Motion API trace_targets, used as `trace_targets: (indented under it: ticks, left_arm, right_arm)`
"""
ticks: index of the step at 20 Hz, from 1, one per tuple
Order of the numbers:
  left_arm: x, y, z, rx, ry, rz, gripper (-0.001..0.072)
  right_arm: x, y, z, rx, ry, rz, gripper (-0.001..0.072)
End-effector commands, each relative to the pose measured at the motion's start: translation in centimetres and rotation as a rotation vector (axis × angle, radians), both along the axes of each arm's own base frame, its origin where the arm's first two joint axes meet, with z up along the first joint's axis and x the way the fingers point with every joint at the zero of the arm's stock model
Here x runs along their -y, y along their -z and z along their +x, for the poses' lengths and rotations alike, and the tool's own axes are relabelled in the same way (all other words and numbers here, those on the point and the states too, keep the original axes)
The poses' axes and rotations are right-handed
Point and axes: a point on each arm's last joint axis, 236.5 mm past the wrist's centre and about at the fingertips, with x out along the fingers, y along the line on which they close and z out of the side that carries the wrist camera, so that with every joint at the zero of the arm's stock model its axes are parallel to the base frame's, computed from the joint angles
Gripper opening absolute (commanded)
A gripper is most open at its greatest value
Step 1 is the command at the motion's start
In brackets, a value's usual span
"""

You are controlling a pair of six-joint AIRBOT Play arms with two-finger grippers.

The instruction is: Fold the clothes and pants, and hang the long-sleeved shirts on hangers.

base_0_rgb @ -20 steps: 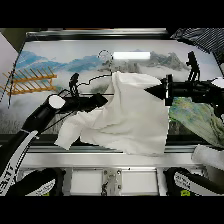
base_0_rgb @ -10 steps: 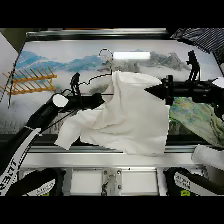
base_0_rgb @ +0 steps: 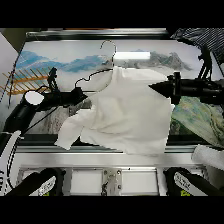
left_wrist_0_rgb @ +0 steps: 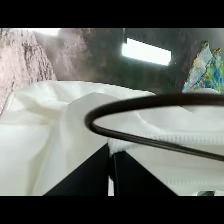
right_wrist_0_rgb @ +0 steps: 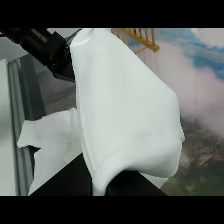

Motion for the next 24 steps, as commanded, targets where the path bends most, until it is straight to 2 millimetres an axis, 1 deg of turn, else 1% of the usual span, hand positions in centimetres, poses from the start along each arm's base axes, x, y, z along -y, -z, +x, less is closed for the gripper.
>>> trace_targets:
  ticks: [1, 2, 4, 6, 9, 11, 12, 14, 15, 16, 18, 19, 20, 22, 23, 24]
  left_arm:
    - [-1.0, 0.4, -0.3, -0.012, -0.011, 0.011, 0.0009]
    - [-1.4, 0.2, 0.0, -0.002, -0.017, 0.015, 0.0009]
    - [-2.8, -0.7, 0.9, 0.025, -0.037, 0.039, 0.0009]
    - [-4.2, -1.6, 1.6, 0.042, -0.052, 0.061, 0.0009]
    - [-5.6, -2.4, 1.8, 0.057, -0.034, 0.127, 0.0009]
    - [-6.9, -2.6, 1.9, 0.06, -0.038, 0.176, 0.0009]
    - [-7.2, -2.8, 1.9, 0.057, -0.039, 0.178, 0.0009]
    - [-8.1, -3.7, 2.1, 0.063, -0.041, 0.196, 0.0008]
    - [-8.1, -4.6, 2.2, 0.075, -0.033, 0.2, 0.0009]
    - [-8.0, -5.8, 2.4, 0.096, -0.024, 0.202, 0.0008]
    - [-7.1, -8.5, 2.5, 0.145, 0.016, 0.219, 0.0008]
    - [-6.4, -9.8, 2.4, 0.172, 0.047, 0.242, 0.0009]
    - [-5.5, -11.0, 2.1, 0.199, 0.086, 0.269, 0.0008]
    - [-2.9, -12.8, 1.0, 0.241, 0.18, 0.317, 0.0008]
    - [-1.6, -13.5, 0.4, 0.259, 0.218, 0.34, 0.0008]
    - [-0.3, -14.1, -0.1, 0.279, 0.25, 0.364, 0.0008]
  right_arm:
    - [-0.4, -2.1, -0.9, 0.014, -0.028, 0.073, 0.0015]
    - [-0.4, -1.6, -1.0, 0.002, -0.028, 0.049, 0.0015]
    - [-0.2, -0.2, -1.4, -0.028, -0.025, -0.017, 0.0015]
    - [0.0, 0.7, -1.7, -0.035, -0.024, -0.07, 0.0015]
    - [0.2, 1.3, -1.8, -0.037, -0.022, -0.105, 0.0015]
    - [0.5, 2.3, -1.9, -0.047, -0.022, -0.143, 0.0015]
    - [0.6, 2.6, -1.9, -0.05, -0.022, -0.159, 0.0015]
    - [1.0, 3.6, -2.0, -0.06, -0.023, -0.201, 0.0015]
    - [1.0, 4.1, -2.1, -0.069, -0.024, -0.211, 0.0015]
    - [1.0, 4.5, -2.2, -0.081, -0.025, -0.207, 0.0015]
    - [1.0, 6.2, -2.3, -0.128, -0.01, -0.197, 0.0015]
    - [1.0, 7.1, -2.0, -0.153, 0.012, -0.185, 0.0015]
    - [0.7, 7.3, -1.9, -0.159, 0.023, -0.144, 0.0014]
    - [-0.6, 6.0, -1.9, -0.105, 0.014, -0.013, 0.0015]
    - [-1.0, 5.4, -1.4, -0.099, 0.039, 0.05, 0.0015]
    - [-1.5, 5.2, -1.1, -0.088, 0.05, 0.079, 0.0015]
